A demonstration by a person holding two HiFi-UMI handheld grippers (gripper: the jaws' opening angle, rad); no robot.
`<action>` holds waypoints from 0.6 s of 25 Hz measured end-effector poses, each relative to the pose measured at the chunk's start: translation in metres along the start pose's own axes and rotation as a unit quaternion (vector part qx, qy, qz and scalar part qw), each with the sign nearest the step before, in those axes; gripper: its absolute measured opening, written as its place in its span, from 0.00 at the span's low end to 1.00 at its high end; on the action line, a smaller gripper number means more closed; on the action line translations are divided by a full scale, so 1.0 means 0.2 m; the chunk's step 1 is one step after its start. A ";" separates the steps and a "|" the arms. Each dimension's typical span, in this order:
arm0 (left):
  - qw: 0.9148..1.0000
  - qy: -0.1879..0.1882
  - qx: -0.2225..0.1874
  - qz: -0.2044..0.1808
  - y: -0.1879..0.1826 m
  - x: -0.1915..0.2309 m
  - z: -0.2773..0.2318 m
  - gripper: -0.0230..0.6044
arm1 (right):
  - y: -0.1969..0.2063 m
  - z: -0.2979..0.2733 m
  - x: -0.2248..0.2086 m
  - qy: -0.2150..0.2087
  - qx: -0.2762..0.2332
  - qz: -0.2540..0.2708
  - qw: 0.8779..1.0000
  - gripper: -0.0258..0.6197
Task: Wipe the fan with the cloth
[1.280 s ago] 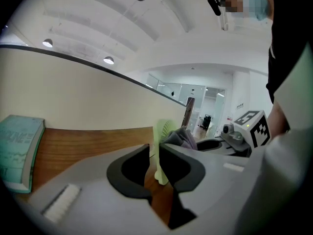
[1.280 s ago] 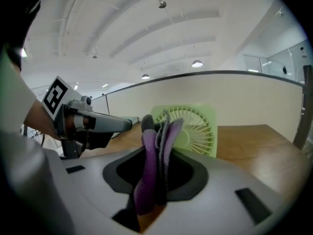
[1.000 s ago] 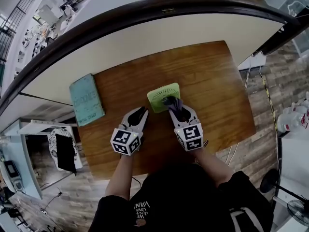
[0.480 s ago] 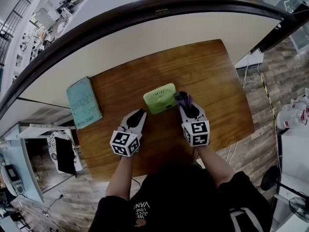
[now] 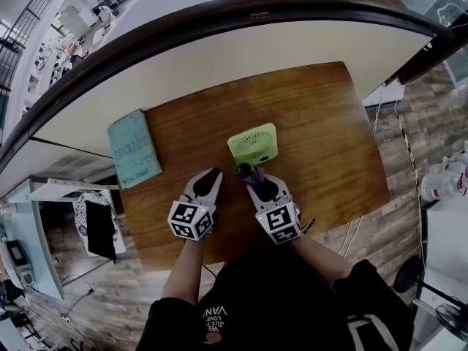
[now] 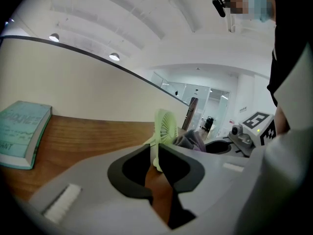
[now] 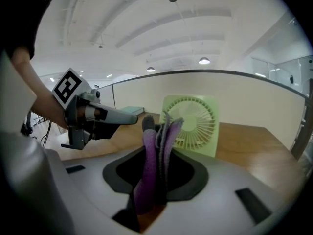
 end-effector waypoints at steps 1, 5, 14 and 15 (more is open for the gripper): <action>1.000 -0.003 0.000 0.002 0.01 0.00 0.02 0.13 | -0.01 -0.02 0.02 -0.005 0.004 0.008 1.000 0.23; 1.000 -0.016 -0.001 0.009 0.03 0.01 0.07 0.13 | -0.04 -0.12 0.06 -0.015 0.030 0.027 0.999 0.23; 1.000 -0.017 -0.003 0.020 0.06 0.01 0.05 0.12 | -0.02 -0.16 -0.01 -0.019 0.043 0.016 0.999 0.23; 1.000 -0.015 -0.002 0.021 0.06 0.01 0.04 0.12 | -0.01 -0.15 -0.02 -0.016 0.045 0.013 0.999 0.23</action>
Point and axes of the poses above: the fingertips, and each gripper's own axes: z backward along the fingers, x to its left, y out of its underside, the point moved 10 cm from there along z, backward along the fingers, and after that the axes turned 6 degrees about y, right-handed, at the moved point
